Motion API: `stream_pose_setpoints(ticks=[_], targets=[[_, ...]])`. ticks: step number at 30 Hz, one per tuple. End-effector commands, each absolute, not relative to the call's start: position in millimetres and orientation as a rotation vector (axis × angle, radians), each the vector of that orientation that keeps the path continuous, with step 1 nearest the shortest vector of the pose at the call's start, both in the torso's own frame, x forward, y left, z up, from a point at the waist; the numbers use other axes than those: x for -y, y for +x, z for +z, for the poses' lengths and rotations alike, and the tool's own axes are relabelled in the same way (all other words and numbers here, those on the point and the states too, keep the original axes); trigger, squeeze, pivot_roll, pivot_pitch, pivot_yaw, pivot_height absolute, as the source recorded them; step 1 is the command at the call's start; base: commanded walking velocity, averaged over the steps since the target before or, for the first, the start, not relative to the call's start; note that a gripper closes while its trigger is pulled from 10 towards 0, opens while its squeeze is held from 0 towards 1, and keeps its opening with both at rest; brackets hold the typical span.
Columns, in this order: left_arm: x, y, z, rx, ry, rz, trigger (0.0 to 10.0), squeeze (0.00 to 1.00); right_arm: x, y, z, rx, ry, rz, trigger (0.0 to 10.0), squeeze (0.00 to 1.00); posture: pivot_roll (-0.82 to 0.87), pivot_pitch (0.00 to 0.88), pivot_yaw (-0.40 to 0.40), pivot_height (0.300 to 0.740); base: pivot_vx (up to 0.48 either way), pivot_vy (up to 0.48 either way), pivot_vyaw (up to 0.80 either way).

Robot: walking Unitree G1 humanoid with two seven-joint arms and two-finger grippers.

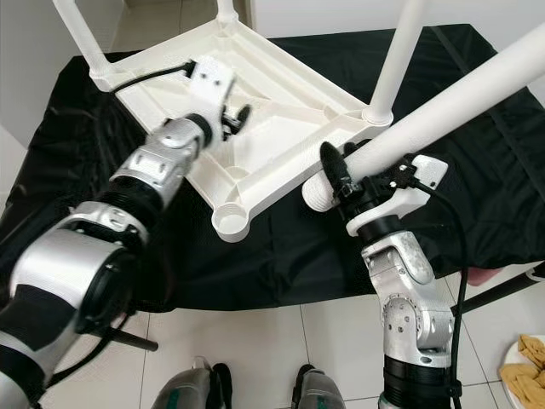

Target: Building children table

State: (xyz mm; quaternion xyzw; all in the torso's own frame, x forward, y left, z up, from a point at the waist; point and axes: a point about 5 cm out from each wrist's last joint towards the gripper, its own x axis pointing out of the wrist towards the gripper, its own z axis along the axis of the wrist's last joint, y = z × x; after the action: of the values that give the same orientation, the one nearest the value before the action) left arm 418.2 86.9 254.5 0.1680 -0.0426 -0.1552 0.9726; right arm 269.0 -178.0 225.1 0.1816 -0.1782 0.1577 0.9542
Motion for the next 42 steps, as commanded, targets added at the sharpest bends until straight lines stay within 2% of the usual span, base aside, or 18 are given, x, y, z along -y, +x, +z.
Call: stream_pose_setpoints(ticks=[1,7,10,15,20,31,42], targets=[[-93.6,417.6,250.0,0.079,0.401,-0.316,10.0,0.0,177.8,270.9,229.7,0.39,0.38,0.312,10.0,0.0,-0.01,0.113,0.059,0.74,0.0,0.0,0.0],[-108.8,417.6,246.9,0.057,0.48,-0.333,10.0,0.0,182.7,275.7,234.2,0.405,0.384,0.287,10.0,0.0,0.0,0.121,0.052,0.74,0.0,0.0,0.0],[-121.4,413.0,231.6,-0.014,0.583,-0.424,10.0,0.0,192.3,285.0,237.0,0.381,0.358,0.229,10.0,0.0,0.01,0.131,0.048,0.74,0.0,0.0,0.0],[-122.6,411.9,228.8,-0.024,0.602,-0.438,10.0,0.0,193.8,286.2,237.2,0.375,0.35,0.22,10.0,0.0,0.01,0.134,0.047,0.74,0.0,0.0,0.0],[-124.6,403.9,213.1,-0.077,0.679,-0.547,10.0,0.0,198.2,292.0,235.4,0.334,0.315,0.2,10.0,0.0,0.01,0.144,0.039,0.74,0.0,0.0,0.0],[-107.5,387.1,202.1,-0.063,0.836,-0.79,10.0,0.0,205.5,297.4,238.6,0.344,0.267,0.173,10.0,0.0,0.0,0.13,0.043,0.74,0.0,0.0,0.0],[-84.0,376.8,208.7,-0.003,0.856,-0.907,10.0,0.0,211.4,298.0,240.0,0.351,0.257,0.15,10.0,0.0,-0.01,0.129,0.054,0.74,0.0,0.0,0.0]])
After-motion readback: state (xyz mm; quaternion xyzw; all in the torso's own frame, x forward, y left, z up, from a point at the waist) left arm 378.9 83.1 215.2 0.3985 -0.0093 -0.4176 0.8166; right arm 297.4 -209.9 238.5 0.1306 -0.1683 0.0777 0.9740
